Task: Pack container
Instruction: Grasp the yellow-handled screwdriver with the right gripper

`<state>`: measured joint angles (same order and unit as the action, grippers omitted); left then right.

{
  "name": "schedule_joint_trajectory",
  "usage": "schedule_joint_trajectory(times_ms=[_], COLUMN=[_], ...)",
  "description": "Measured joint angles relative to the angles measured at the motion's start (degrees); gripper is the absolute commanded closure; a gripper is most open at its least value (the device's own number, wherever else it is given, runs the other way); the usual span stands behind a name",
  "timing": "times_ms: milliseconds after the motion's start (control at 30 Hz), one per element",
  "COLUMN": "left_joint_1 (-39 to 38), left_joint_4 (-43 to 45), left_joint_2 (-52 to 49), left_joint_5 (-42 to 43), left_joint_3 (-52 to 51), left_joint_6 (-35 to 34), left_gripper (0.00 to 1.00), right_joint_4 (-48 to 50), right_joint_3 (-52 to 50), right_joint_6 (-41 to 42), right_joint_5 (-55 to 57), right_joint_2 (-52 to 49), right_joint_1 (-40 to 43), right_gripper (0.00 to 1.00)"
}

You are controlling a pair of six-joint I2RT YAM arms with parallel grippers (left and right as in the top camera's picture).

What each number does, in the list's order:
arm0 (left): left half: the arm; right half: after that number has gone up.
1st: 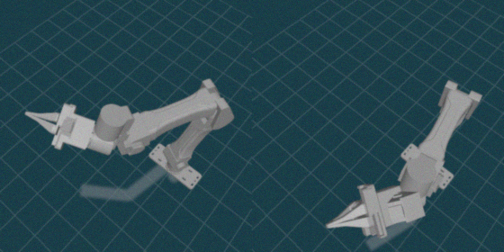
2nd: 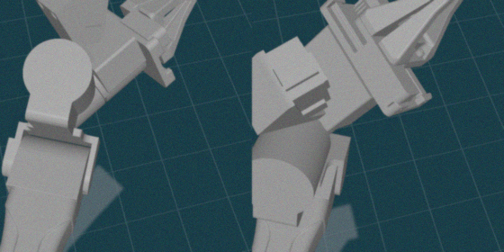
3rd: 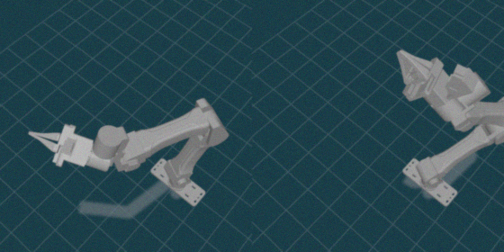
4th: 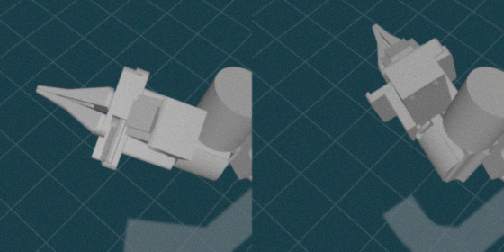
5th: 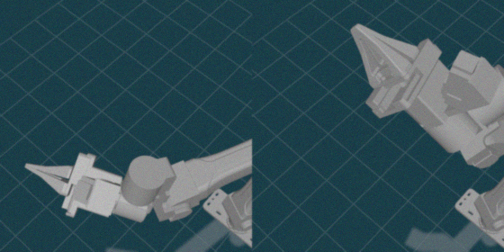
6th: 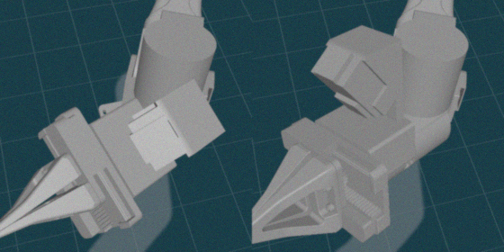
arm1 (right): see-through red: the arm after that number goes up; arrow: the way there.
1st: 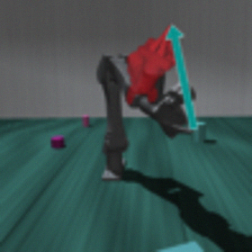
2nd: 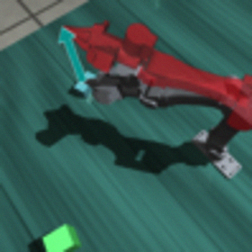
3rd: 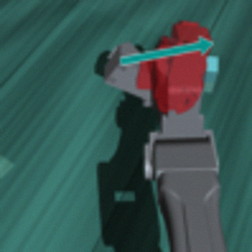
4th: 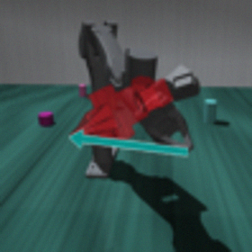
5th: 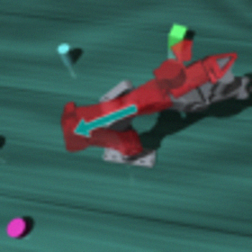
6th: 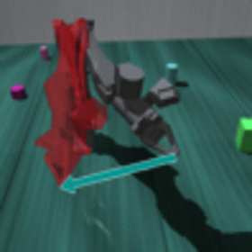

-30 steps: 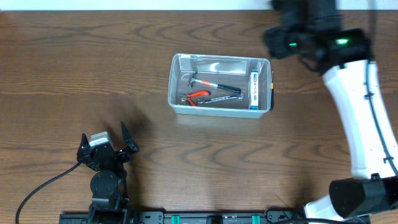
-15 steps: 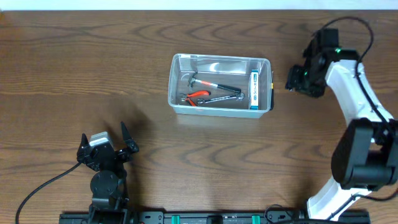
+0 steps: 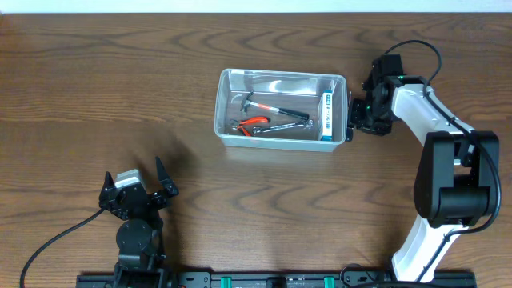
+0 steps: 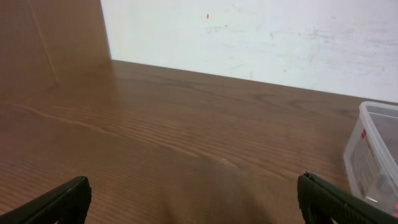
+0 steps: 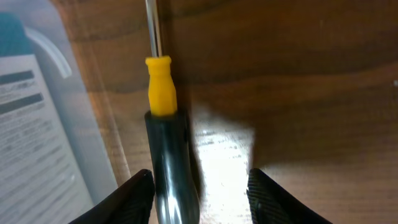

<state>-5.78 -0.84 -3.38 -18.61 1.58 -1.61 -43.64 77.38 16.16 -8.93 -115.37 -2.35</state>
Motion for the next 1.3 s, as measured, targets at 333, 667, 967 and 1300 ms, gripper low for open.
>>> schedule_joint_trajectory(times_ms=[333,667,967,1300], left_joint_1=[0.0,0.0,0.0,0.0], left_joint_4=[0.0,0.0,0.0,0.0], left_joint_2=[0.0,0.0,0.0,0.0], left_joint_5=[0.0,0.0,0.0,0.0], left_joint_3=[0.0,0.0,0.0,0.0], left_joint_6=[0.0,0.0,0.0,0.0], left_gripper=[0.02,0.02,0.02,0.02], right_joint_4=[1.0,0.9,-1.4,-10.4], right_joint_3=[0.2,0.3,0.7,6.6], right_joint_6=[0.0,-0.3,-0.3,-1.2], right_joint_5=[-0.1,-0.1,0.5,2.3], right_joint_2=[-1.5,-1.7,-1.8,0.5], right_joint_1=[-0.2,-0.2,-0.2,1.8], right_gripper=[0.63,0.79,0.84,0.95])
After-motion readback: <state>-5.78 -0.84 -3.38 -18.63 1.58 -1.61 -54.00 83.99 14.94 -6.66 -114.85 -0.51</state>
